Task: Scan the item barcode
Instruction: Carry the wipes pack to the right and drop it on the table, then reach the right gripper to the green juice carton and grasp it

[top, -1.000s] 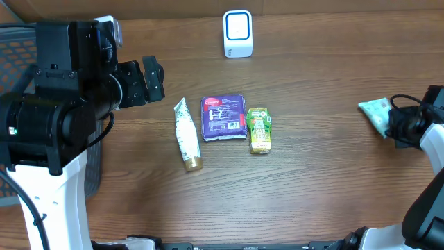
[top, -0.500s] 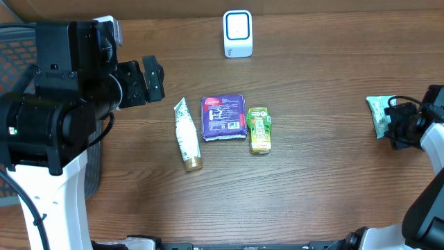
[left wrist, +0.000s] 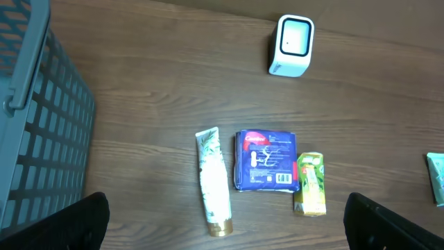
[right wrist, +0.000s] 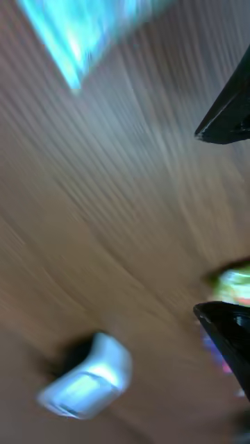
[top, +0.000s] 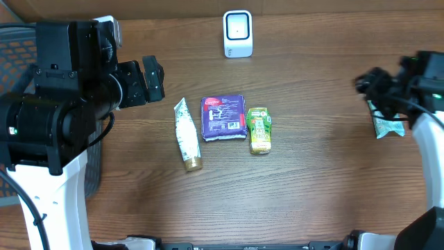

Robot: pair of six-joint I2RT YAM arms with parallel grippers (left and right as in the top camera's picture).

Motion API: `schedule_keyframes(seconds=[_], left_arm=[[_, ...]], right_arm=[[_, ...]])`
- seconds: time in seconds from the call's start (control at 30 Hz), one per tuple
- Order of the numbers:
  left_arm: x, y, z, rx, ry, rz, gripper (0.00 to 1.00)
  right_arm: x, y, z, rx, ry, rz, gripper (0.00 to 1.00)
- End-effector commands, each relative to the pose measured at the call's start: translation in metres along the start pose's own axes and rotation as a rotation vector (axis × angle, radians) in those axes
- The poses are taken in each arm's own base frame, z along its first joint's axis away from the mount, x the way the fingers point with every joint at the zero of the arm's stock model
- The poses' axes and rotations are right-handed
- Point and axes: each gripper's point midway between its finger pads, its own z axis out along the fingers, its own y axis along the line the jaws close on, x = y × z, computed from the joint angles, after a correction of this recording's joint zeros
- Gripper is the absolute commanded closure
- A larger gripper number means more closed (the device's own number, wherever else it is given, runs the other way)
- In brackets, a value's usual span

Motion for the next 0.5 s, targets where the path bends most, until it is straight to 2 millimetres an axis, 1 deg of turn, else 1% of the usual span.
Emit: schedule_keyframes(seconds=[0.0,0.07,0.13,0.3,0.33,0.43,0.47], left_arm=[[-0.002,0.002,0.001,-0.011,-0.004,0.012,0.0],[-0.002,0.002,0.001,-0.011,-0.003,0.012,0.0],[-0.002,0.002,0.001,-0.011,-0.004,0.012,0.0],[-0.002,0.002,0.001,-0.011,-0.004,0.012,0.0],[-0.002,0.002,0.001,-0.011,-0.004,0.012,0.0],[-0.002,0.002,0.001,-0.011,-0.004,0.012,0.0],[-0.002,0.002,0.001,-0.011,-0.003,0.012,0.0]], right_arm=[[0.042,0.044,0.012,-0.1,0.133,-0.179,0.26],[0.07,0.062,0.023,-0.104,0.207,-0.238,0.27],[0.093,0.073,0.034,-0.08,0.254,-0.284,0.27],[0.141,0.084,0.06,0.025,0.33,-0.294,0.27],[0.152,0.086,0.064,0.032,0.355,-0.286,0.28],[0.181,0.09,0.074,0.053,0.419,-0.296,0.36],[0.192,0.092,0.077,0.06,0.443,-0.312,0.41]])
